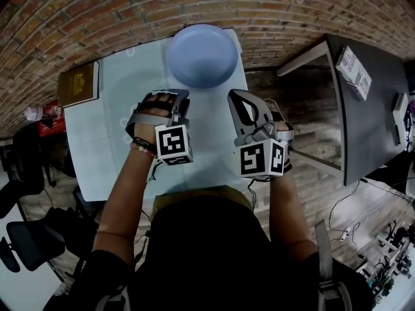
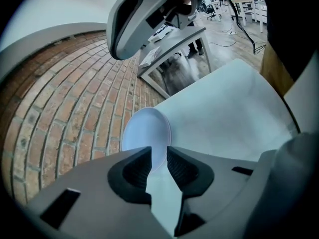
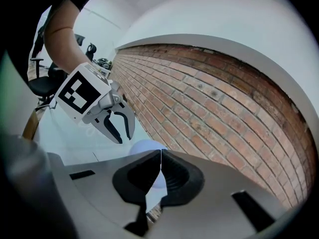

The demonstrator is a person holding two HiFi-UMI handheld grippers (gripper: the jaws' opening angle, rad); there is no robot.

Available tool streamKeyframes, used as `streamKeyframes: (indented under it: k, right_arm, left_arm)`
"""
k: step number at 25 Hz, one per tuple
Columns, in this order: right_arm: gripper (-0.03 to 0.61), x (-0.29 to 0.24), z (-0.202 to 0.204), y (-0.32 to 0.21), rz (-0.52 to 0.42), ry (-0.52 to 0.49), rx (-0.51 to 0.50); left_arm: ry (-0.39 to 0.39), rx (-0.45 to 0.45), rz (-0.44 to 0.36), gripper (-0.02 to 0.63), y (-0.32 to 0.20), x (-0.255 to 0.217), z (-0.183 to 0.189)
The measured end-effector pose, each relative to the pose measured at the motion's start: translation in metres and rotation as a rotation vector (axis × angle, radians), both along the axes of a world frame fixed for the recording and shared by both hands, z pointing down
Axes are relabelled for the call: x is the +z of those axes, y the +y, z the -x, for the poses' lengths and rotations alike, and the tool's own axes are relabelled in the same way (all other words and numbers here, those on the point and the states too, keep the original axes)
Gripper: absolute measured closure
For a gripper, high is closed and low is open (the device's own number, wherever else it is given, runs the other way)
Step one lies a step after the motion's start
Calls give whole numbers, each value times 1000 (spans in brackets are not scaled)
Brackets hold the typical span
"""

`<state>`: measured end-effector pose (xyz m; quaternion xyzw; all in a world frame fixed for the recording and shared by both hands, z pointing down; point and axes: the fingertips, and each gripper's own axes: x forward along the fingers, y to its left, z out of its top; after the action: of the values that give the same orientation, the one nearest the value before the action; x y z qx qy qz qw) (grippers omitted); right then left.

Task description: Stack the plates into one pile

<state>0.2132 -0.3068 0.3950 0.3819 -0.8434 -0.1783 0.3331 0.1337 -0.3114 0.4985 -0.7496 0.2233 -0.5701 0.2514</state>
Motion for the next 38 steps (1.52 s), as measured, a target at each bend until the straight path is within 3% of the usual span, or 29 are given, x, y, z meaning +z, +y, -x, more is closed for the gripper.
streamKeyframes:
  k: [8, 16, 28, 38]
  right_arm:
    - [543, -33, 26, 21, -63, -5, -1]
    - [543, -63, 71, 63, -111, 9, -2]
    - [543, -122, 142, 128, -171, -76, 16]
    - [543, -150, 177, 164, -199, -93, 4]
  left_arm:
    - [61, -34, -84, 509, 15, -58, 29]
    - [195, -41, -144, 508, 50, -118, 58]
    - [417, -23, -202, 509, 124, -206, 109]
    - [573, 2, -246, 514, 172, -259, 134]
